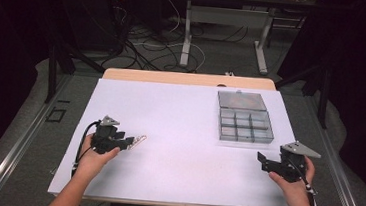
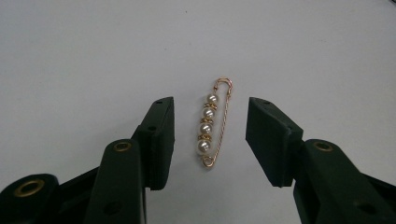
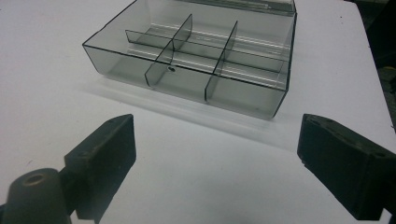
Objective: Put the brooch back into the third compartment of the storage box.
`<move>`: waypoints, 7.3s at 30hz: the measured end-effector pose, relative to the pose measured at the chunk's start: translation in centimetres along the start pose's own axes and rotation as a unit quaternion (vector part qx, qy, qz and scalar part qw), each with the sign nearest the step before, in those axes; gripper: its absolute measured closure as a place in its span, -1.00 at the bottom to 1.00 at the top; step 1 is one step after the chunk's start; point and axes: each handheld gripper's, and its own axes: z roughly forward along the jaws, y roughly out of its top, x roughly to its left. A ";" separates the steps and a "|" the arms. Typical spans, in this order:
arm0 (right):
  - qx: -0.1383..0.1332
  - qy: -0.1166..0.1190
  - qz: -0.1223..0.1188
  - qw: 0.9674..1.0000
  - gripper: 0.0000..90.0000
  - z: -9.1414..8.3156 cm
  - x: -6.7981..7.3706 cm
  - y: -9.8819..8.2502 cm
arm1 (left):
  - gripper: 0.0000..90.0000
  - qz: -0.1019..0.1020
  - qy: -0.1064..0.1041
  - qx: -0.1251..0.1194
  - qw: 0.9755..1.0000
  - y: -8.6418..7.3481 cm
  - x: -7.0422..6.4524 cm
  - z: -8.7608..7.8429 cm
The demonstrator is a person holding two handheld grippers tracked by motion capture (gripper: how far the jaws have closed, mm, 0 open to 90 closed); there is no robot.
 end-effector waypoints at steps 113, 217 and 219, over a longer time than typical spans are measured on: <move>0.012 0.008 0.004 1.000 -0.67 0.3 -0.4 -0.2 | 0.79 0.049 -0.017 -0.003 0.999 1.1 -2.8 -0.3; 0.000 0.253 -0.378 0.891 0.25 2.6 13.8 3.6 | 0.79 0.206 -0.172 0.013 0.963 3.0 -15.4 1.4; -0.003 0.257 -0.383 0.887 0.26 2.8 14.1 3.7 | 0.79 0.192 -0.176 0.011 0.965 2.9 -15.7 1.4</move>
